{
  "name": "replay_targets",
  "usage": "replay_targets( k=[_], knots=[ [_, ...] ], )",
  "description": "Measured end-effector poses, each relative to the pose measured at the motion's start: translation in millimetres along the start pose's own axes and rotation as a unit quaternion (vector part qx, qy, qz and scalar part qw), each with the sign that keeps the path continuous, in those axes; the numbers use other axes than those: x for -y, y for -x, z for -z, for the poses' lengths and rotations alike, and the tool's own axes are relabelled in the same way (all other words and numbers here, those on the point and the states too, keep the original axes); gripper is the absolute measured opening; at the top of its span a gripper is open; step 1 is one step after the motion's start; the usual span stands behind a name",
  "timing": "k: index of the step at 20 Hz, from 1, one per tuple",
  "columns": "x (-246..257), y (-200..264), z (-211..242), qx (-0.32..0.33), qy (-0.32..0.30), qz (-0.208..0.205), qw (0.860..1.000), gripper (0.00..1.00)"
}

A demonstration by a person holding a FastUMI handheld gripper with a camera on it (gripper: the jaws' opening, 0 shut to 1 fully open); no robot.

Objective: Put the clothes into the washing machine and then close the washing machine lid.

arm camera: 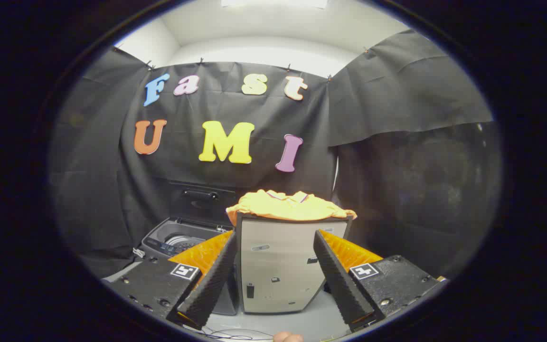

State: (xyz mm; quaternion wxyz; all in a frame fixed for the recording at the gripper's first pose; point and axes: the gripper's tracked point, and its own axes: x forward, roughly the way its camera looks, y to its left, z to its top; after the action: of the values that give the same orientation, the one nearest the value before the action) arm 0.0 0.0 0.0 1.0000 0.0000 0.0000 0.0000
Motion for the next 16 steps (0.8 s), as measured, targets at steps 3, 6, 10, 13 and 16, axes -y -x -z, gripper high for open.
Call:
replay_targets(
  k=[3,6,10,13,16],
  knots=[
    [-1.3,2.6,0.8,-0.001,0.001,-0.004,1.0,1.0],
    [0.6,5.2,-1.9,0.001,-0.001,-0.004,1.0,1.0],
    [3.2,5.4,-1.9,0.0,-0.001,-0.002,1.0,1.0],
    [4.5,5.6,-2.1,-0.001,-0.002,-0.003,1.0,1.0],
    [3.9,5.3,-3.6,0.0,0.001,-0.003,1.0,1.0]
  ],
)
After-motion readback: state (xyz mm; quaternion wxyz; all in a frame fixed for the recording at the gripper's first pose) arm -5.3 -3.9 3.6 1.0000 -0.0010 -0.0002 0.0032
